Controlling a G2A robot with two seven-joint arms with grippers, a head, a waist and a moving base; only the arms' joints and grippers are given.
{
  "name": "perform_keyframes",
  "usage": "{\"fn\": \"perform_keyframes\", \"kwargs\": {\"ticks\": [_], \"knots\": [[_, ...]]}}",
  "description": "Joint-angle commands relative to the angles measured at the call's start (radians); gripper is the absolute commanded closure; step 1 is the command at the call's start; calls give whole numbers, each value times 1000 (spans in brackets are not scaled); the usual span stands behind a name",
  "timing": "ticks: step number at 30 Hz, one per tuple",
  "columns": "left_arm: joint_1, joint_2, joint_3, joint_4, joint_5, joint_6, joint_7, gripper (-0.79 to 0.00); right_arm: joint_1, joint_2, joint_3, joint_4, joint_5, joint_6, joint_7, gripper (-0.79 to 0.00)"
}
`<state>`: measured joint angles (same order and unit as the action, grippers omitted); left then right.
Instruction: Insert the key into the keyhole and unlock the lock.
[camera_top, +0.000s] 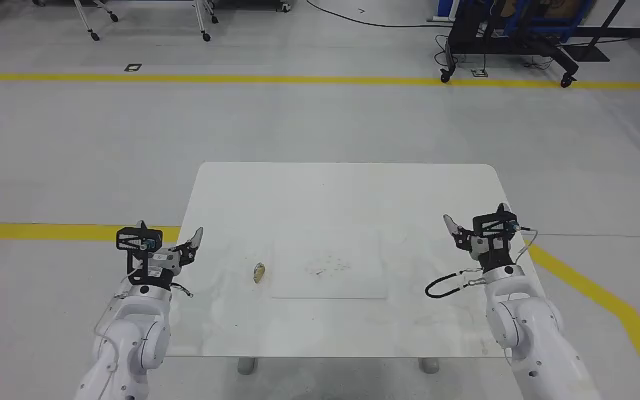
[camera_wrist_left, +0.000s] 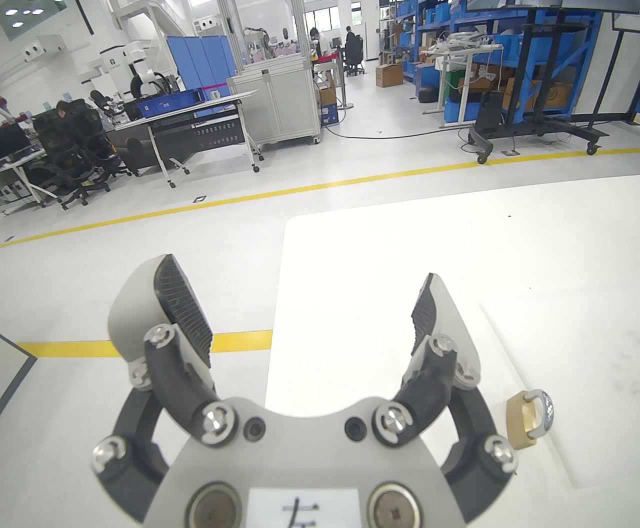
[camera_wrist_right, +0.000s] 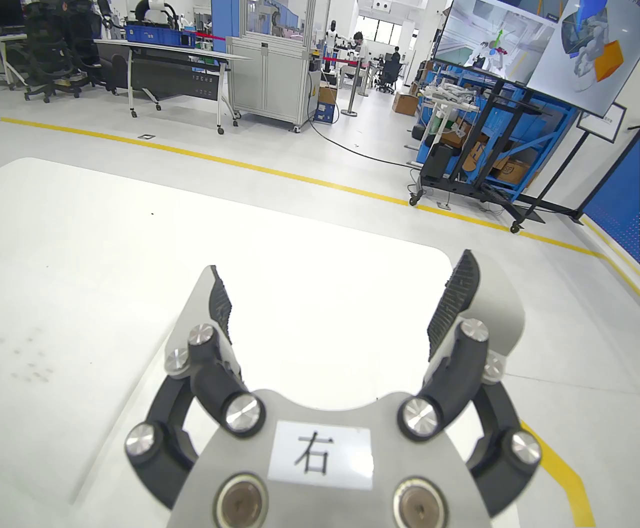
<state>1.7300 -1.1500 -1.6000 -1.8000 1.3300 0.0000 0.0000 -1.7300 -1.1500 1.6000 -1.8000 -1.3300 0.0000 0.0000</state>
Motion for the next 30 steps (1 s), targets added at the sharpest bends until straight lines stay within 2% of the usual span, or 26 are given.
{"fn": "perform_keyframes", "kwargs": {"ticks": [1,6,14,23,30], "knots": [[0,0,0,0,0,0,0,-785,0,0,0,0,0,0,0,-785],[0,0,0,0,0,0,0,-785,74,-1,-77,33,-40,-113,49,-785],[0,0,0,0,0,0,0,-785,250,-2,-221,163,-95,-420,48,-785],[0,0,0,0,0,0,0,-785,445,0,-347,370,-123,-827,-78,-785],[0,0,0,0,0,0,0,-785,569,-7,-467,502,-249,-988,-232,-785]]}}
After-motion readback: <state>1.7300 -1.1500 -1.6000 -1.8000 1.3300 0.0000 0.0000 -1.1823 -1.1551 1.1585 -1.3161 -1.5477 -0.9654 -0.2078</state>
